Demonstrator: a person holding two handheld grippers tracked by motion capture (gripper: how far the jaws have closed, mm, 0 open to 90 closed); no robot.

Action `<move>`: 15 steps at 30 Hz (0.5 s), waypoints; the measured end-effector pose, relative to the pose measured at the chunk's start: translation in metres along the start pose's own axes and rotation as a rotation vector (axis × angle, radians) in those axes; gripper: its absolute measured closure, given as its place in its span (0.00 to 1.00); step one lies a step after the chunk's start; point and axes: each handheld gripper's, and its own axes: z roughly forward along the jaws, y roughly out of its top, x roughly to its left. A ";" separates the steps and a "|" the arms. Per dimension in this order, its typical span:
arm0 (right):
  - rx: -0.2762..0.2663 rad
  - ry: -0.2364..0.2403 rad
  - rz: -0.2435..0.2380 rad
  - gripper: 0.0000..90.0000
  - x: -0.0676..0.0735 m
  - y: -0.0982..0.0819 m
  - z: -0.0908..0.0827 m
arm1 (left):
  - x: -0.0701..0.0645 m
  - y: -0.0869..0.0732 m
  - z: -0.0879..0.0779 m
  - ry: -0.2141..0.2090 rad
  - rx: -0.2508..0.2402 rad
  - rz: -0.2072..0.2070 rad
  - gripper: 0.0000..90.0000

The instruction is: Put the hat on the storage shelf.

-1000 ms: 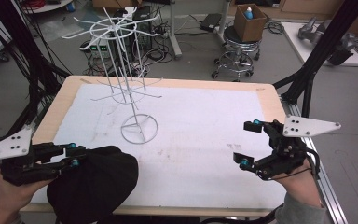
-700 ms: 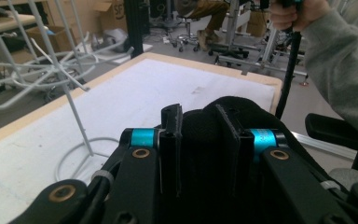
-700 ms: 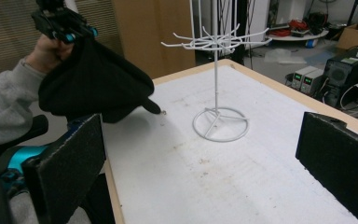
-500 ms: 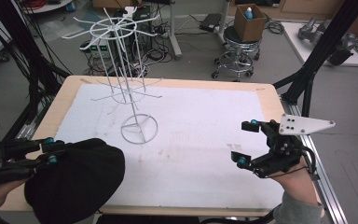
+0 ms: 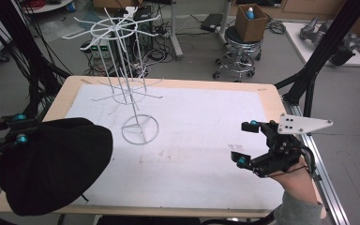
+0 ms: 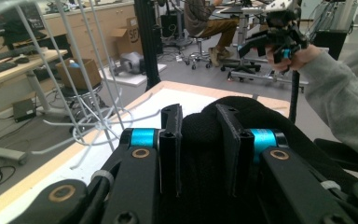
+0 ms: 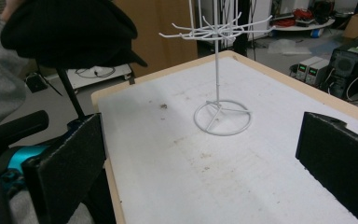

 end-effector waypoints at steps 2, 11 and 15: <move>0.000 0.001 0.004 0.01 0.000 0.000 0.000 | 0.002 0.006 -0.002 0.008 0.002 0.002 0.80; -0.002 0.005 0.009 0.01 -0.002 -0.001 0.001 | 0.009 0.029 -0.009 0.031 -0.013 0.016 0.80; -0.008 0.010 0.010 0.01 -0.003 -0.001 0.000 | 0.013 0.038 -0.010 0.044 -0.013 0.015 0.80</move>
